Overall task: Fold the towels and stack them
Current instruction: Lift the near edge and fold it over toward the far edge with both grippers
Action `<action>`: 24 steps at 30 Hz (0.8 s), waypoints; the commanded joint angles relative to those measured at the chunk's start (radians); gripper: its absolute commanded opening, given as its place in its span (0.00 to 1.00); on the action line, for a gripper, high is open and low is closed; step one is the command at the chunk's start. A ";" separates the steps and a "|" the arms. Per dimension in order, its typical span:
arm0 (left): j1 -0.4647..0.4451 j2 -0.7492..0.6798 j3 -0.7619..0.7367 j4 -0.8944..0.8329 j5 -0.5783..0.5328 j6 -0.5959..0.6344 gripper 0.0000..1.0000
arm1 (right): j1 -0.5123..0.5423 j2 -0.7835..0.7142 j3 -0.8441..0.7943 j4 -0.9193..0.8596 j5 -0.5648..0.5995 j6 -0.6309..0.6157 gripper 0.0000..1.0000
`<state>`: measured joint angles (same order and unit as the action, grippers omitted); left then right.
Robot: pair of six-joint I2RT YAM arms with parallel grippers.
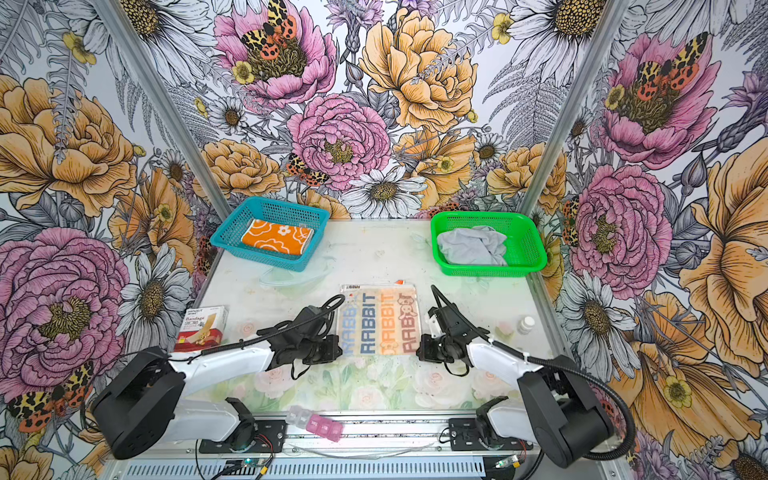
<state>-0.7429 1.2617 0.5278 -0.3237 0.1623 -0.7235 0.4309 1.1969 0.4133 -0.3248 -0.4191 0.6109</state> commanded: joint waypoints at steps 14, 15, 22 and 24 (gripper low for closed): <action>-0.038 -0.193 0.002 -0.085 -0.023 -0.088 0.01 | 0.032 -0.192 0.065 -0.123 0.035 0.118 0.00; -0.026 -0.190 0.011 -0.085 -0.019 -0.081 0.01 | 0.032 -0.175 0.089 -0.123 0.039 0.112 0.00; 0.070 -0.119 0.089 -0.086 0.028 -0.011 0.01 | 0.016 -0.029 0.242 -0.124 0.039 0.052 0.00; 0.101 -0.081 0.120 -0.085 0.040 0.016 0.01 | 0.005 0.008 0.279 -0.123 0.043 0.036 0.00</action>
<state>-0.6727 1.1492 0.6014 -0.4084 0.1677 -0.7662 0.4507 1.1679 0.6418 -0.4530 -0.3965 0.6884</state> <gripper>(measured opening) 0.056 0.048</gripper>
